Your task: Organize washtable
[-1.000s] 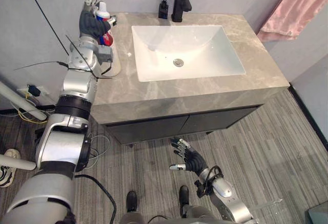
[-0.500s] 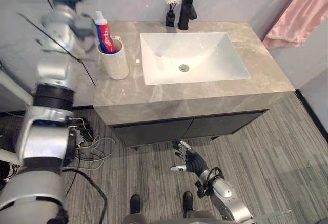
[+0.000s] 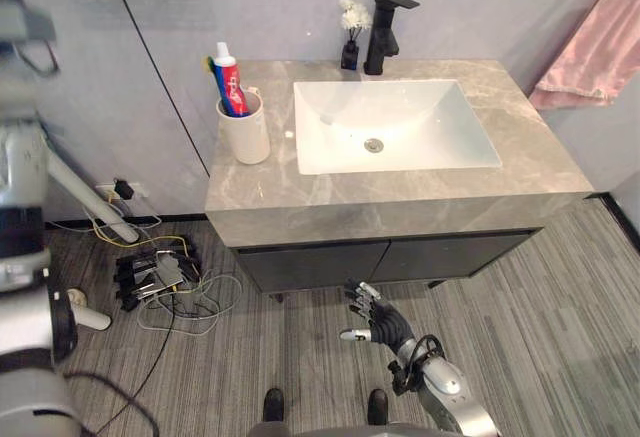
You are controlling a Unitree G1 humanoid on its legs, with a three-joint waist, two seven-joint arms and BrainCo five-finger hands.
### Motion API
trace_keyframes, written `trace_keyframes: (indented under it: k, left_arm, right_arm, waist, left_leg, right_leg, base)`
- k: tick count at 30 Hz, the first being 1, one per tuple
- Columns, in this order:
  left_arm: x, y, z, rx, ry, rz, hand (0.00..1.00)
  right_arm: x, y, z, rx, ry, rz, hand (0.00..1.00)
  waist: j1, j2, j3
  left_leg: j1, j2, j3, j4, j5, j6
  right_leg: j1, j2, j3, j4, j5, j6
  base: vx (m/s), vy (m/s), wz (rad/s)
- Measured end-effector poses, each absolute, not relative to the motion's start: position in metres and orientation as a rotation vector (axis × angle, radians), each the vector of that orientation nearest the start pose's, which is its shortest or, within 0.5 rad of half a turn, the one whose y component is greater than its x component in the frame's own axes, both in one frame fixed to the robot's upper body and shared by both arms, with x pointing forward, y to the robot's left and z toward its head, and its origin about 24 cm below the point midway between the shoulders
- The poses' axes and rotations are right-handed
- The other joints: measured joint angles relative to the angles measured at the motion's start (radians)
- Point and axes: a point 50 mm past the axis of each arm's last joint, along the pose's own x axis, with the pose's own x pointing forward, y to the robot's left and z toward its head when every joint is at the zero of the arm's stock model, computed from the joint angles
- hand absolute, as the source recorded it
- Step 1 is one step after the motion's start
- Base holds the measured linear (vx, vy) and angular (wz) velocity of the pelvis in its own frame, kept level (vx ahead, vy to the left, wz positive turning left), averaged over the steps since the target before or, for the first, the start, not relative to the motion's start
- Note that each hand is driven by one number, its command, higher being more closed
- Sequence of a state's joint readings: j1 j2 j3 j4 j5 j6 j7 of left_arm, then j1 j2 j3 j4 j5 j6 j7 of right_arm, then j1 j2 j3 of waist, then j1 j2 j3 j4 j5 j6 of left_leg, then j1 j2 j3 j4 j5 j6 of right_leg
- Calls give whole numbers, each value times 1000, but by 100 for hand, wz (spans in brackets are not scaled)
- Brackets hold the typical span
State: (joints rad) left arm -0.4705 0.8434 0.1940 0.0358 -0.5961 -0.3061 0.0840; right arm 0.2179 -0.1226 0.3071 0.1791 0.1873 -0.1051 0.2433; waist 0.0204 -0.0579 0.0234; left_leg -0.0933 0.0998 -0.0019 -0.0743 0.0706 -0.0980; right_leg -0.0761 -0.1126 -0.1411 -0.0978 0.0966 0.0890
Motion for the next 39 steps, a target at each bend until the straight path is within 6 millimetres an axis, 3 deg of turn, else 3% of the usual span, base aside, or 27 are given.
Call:
trace_keyframes:
  k: [1, 2, 6, 10, 16, 24, 32, 39]
  left_arm:
    - [273, 293, 265, 141, -806, 144, 100]
    - [274, 291, 227, 82, -683, 145, 100]
    - [274, 273, 161, -23, -453, 91, 100]
    - [275, 243, 125, -52, -299, -28, 100]
    - [277, 225, 112, -48, -241, -95, 100]
    - [287, 216, 106, -6, -196, -123, 100]
    - [303, 214, 115, 26, -207, -125, 100]
    - [319, 215, 134, 42, -253, -120, 100]
  right_arm:
    - [179, -107, -40, 122, 320, 441, 0]
    - [179, -111, -40, 129, 322, 414, 0]
    - [176, -118, -43, 115, 338, 379, 0]
    - [177, -119, -43, 94, 339, 384, 0]
    - [177, -123, -45, 78, 358, 380, 0]
    - [183, -125, -39, 75, 333, 375, 0]
    - [188, -123, -32, 73, 301, 381, 0]
    - [189, -123, -31, 74, 296, 383, 0]
  waist:
    - [1, -1, -1]
    - [-2, -3, -2]
    - [-4, -4, -3]
    - [-3, -4, -3]
    - [-7, -4, -3]
    - [-10, -6, 2]
    - [-12, -23, 40]
    - [-21, -37, 58]
  left_leg:
    - [0, -1, -1, 0, 1, 1]
    - [1, -2, -6, -1, 1, 1]
    - [1, -2, -7, -8, -3, -4]
    - [-4, 2, 5, -13, -3, -4]
    - [-8, 6, 23, -13, -3, -3]
    - [-20, 7, 40, -13, -8, -10]
    - [-20, 8, 65, -15, -9, -10]
    - [-33, 7, 76, -12, -16, -6]
  right_leg:
    - [-1, -1, -3, 0, -1, 0]
    - [-1, -2, -8, 0, -3, -1]
    - [-3, -2, -12, 0, -8, -7]
    - [-17, 1, 1, 0, -7, -6]
    - [-26, 5, 17, 1, -4, -2]
    - [-52, 5, 37, 9, -4, -2]
    - [-71, 6, 60, 11, -2, -1]
    - [-87, 6, 70, 10, -1, 0]
  base:
    - [-33, -3, 8]
    - [-30, -3, 7]
    - [-10, -2, 3]
    - [-5, -7, -7]
    - [27, -5, -9]
    - [-5, -1, -7]
    - [-18, -3, -8]
    - [13, 1, -4]
